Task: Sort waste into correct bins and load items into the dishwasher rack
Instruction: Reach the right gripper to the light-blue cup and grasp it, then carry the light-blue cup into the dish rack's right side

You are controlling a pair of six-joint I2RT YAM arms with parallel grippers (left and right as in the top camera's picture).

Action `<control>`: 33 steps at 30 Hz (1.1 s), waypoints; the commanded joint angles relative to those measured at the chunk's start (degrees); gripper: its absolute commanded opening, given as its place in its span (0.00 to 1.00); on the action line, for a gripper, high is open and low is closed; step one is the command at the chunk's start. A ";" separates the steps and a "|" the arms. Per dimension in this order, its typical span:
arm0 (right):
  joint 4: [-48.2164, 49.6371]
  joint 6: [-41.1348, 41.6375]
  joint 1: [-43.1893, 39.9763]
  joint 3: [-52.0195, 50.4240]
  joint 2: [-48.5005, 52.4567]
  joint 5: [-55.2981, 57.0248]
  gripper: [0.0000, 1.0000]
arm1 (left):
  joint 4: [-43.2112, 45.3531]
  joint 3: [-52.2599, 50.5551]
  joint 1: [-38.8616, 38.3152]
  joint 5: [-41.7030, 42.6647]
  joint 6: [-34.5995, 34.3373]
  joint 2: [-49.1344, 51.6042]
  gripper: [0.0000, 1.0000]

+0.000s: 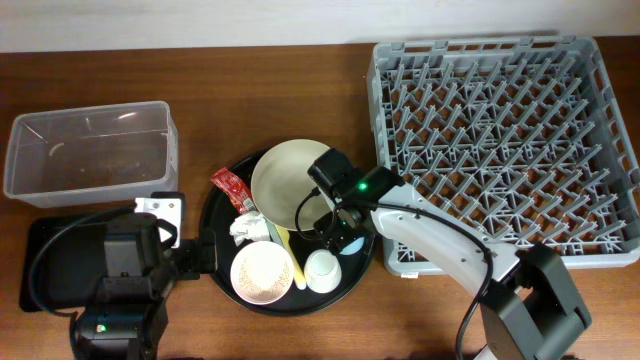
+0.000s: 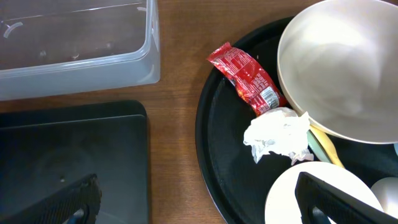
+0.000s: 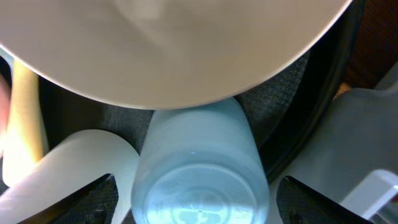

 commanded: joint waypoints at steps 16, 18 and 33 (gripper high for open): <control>0.04 -8.07 0.26 0.02 1.81 -2.95 0.86 | 0.07 0.72 -0.11 0.63 0.87 -0.17 0.99; 0.02 -8.09 0.26 0.02 1.81 -2.95 0.84 | 0.07 0.72 -0.11 0.63 0.87 -0.17 0.99; -6.40 -7.82 0.24 7.10 0.13 1.05 0.60 | 0.04 0.72 -0.11 0.63 0.87 -0.17 0.99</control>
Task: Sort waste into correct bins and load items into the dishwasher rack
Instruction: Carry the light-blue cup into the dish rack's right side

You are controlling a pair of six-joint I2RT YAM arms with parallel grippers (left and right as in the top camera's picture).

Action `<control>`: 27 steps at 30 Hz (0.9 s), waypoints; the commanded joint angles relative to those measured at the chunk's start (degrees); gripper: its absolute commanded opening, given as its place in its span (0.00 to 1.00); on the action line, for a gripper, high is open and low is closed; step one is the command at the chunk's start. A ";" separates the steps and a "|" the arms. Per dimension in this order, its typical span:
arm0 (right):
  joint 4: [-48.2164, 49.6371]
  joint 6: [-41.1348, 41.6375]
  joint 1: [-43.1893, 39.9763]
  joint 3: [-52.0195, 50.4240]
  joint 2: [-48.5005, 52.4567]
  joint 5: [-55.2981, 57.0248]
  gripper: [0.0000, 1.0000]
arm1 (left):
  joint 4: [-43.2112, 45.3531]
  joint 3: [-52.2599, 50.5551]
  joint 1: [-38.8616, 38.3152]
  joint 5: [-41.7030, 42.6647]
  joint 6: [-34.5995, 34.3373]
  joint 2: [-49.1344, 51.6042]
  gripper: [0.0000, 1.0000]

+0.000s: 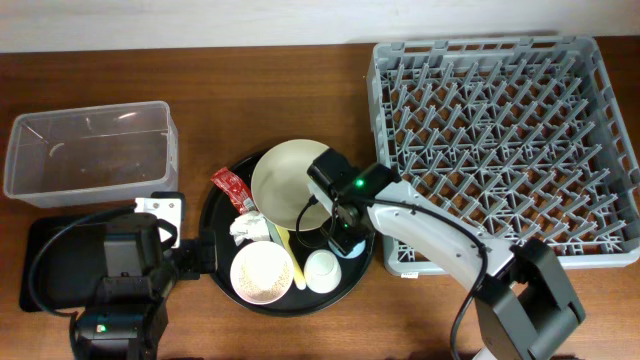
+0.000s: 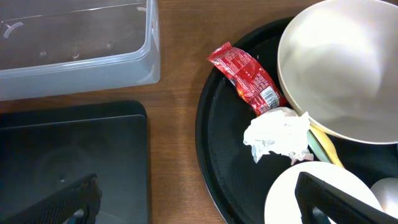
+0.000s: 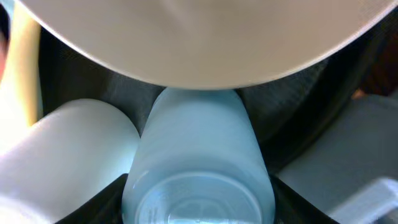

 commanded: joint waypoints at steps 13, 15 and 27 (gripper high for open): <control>-16.39 2.45 -2.08 27.04 -1.70 9.51 0.59 | 0.04 0.72 -0.11 0.63 0.85 -0.17 0.99; -18.58 4.72 -4.02 29.88 -1.75 11.17 0.57 | 0.04 0.72 -0.11 0.63 0.87 -0.17 0.99; -22.82 11.13 -31.78 33.73 -2.08 15.15 0.56 | 0.04 0.72 -0.11 0.63 0.87 -0.17 0.99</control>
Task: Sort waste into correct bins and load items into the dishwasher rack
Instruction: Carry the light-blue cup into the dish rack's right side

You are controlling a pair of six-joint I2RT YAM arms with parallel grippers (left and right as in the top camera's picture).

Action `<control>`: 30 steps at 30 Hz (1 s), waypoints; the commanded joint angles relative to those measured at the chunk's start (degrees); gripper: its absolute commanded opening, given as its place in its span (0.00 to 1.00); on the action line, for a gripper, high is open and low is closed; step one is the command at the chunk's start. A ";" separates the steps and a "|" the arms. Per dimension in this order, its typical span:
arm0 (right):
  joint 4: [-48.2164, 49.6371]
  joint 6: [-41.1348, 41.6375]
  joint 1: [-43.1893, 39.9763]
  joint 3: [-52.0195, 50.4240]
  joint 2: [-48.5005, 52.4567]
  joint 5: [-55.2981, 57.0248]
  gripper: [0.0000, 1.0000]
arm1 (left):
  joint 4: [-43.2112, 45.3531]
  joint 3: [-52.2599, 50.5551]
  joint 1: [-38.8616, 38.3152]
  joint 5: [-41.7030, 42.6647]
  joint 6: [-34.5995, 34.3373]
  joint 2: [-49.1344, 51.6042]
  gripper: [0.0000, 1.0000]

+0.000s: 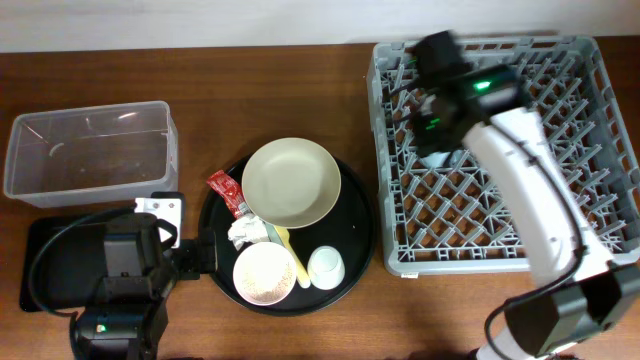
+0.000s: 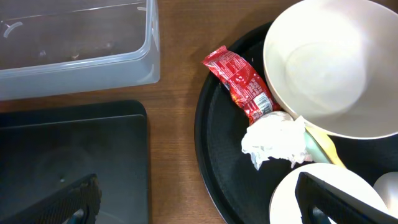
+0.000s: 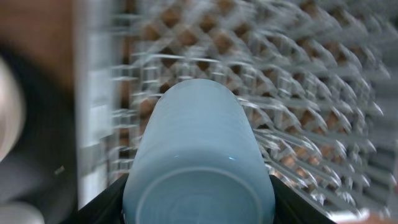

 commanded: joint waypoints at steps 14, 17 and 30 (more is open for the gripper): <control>-1.46 5.07 -40.98 1.25 -1.33 -6.62 0.54 | 0.09 0.72 -0.11 0.63 0.87 -0.17 0.99; -1.29 7.41 -44.74 1.16 -0.94 -6.62 0.54 | 0.09 0.72 -0.11 0.63 0.85 -0.17 0.99; -0.22 9.70 -51.01 -3.54 -0.22 -8.39 0.54 | 0.09 0.72 -0.11 0.63 0.87 -0.17 0.99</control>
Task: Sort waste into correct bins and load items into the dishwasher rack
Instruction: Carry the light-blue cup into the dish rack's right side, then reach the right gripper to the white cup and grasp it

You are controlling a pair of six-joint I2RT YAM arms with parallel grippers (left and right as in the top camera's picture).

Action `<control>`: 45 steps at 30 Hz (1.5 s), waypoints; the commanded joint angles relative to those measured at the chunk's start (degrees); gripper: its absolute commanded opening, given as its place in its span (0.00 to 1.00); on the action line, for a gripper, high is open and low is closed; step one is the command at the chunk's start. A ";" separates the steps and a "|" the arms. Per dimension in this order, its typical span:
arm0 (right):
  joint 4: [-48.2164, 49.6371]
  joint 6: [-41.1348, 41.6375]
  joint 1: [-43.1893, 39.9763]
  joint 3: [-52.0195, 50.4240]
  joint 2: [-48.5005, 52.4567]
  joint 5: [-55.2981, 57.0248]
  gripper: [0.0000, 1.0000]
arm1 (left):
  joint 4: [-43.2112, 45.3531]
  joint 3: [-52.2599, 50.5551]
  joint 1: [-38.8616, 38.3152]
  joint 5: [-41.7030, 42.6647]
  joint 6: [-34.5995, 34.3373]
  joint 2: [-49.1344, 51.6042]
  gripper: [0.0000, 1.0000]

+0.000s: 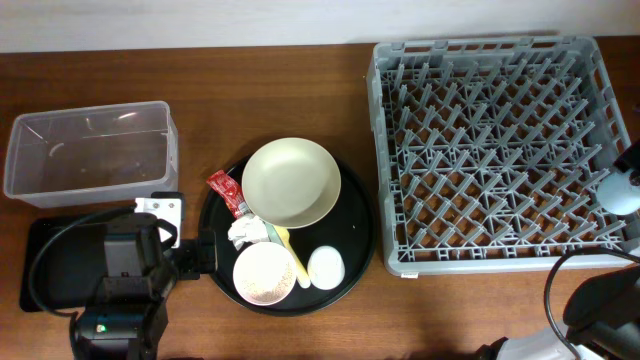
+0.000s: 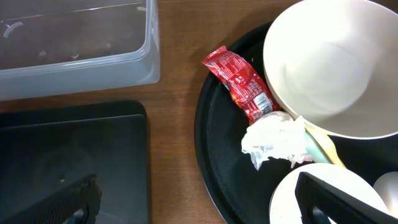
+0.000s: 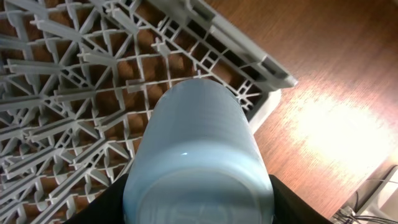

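Observation:
A pale blue cup fills the right wrist view, with my right gripper shut on it, base toward the camera. It hangs over the right front corner of the grey dishwasher rack; overhead, the cup shows at the frame's right edge. My left gripper stands open and empty over the left rim of the black tray. On the tray lie a red wrapper, a crumpled tissue, a cream plate, a small bowl, a white cup and a yellow spoon.
A clear plastic bin sits at the far left. In front of it lies a black bin, partly under the left arm. Bare wood shows right of the rack's corner.
My right gripper, still holding the blue cup, has gone from over the rack's back left part to its right front corner. The left gripper and the tray's contents are unchanged.
My right gripper stood open around the blue cup lying on the tray under the plate's edge. Then it was shut on the cup. A second later the cup was over the rack and the plate sat further left. Now the cup is at the rack's right edge.

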 commanded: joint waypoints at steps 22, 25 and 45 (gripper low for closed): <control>10.12 -0.98 0.52 -13.53 -1.66 -8.41 0.80 | 0.09 0.72 -0.11 0.63 0.87 -0.17 0.99; 7.80 -3.69 2.80 -8.66 -5.42 -12.22 0.87 | 0.09 0.72 -0.11 0.63 0.87 -0.17 0.99; 5.05 -24.04 70.01 -11.30 0.15 -16.76 0.80 | 0.09 0.72 -0.11 0.63 0.87 -0.17 0.99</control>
